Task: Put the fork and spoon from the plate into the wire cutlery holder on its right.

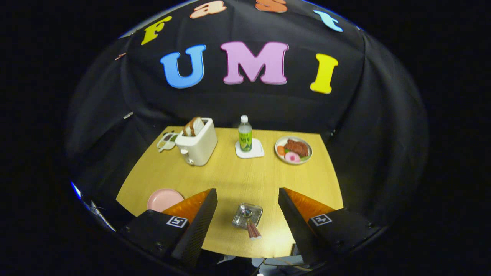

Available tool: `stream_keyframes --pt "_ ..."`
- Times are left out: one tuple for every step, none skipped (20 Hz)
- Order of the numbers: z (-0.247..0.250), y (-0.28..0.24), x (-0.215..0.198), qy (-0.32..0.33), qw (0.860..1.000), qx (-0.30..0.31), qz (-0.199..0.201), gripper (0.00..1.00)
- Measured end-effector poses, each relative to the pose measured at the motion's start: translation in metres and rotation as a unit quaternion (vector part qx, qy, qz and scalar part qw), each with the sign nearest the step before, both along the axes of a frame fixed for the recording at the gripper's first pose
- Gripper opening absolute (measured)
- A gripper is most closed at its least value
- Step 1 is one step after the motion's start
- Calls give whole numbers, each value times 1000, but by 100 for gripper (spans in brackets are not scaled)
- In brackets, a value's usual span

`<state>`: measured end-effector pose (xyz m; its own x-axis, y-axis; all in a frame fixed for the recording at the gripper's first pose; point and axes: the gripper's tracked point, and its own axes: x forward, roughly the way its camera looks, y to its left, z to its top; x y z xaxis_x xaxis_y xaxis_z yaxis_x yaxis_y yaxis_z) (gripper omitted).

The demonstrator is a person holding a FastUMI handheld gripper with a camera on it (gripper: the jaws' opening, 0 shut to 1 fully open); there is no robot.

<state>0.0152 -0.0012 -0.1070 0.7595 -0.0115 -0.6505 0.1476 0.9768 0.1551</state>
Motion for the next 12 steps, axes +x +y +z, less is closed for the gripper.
stream_keyframes --pt "20 -6 4 -35 999 -17 -1 99" --pt "39 -9 6 -69 997 -29 -1 98" --pt "57 -10 7 -101 994 -36 -5 98" --pt "72 -9 8 -132 990 -39 -6 98" --pt "86 -10 7 -160 986 -39 -10 98" --pt "95 -9 6 -181 983 -36 -12 97" --pt "103 -9 4 -198 980 -34 -12 97" --pt "106 -11 2 -209 977 -35 -12 97" --pt "108 -15 -1 -216 975 -38 -16 97" --pt "108 -18 -6 -219 975 -38 -20 97" --pt "109 -16 -10 -226 973 -35 -18 97" --pt "110 -15 -15 -231 972 -34 -12 97"
